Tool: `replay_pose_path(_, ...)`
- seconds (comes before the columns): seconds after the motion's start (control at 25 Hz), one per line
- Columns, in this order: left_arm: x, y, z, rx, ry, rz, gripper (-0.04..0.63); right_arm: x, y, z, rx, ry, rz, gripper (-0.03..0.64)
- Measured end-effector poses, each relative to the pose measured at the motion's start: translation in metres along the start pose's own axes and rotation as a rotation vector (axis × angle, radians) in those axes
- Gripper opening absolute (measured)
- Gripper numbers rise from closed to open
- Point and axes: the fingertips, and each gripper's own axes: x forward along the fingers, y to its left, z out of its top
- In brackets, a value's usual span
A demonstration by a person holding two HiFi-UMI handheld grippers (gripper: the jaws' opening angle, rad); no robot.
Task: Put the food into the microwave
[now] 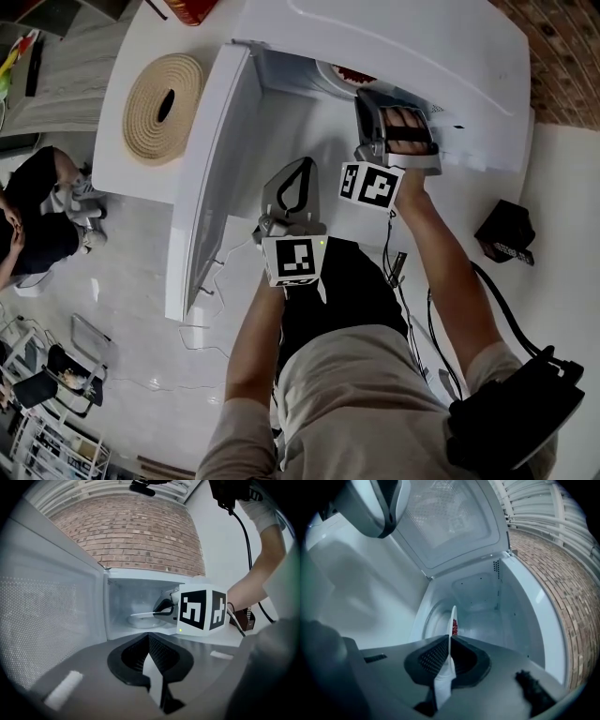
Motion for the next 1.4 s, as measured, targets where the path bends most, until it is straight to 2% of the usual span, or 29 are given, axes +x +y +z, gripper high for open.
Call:
replay_pose_path(0.44, 0.010, -0.005, -0.011, -0.036, 0.026, 0.000, 0.006, 0.025, -0.002, -0.005, -0.005, 0.015, 0.010, 0.018)
replay_pose_path(0.76, 0.015, -0.014, -0.019, -0.054, 0.042, -0.022, 0.006, 0.043, 0.001, -0.010, -0.017, 0.012, 0.050, 0.020)
replay_pose_path(1.24, 0.014, -0.021, -0.031, -0.075, 0.074, -0.044, 0.008, 0.054, 0.016, -0.007, 0.097, 0.014, 0.187, 0.032)
replay_pose_path(1.4, 0.014, -0.024, -0.033, -0.082, 0.084, -0.054, 0.008, 0.052, 0.013, -0.007, 0.211, 0.016, 0.236, 0.040)
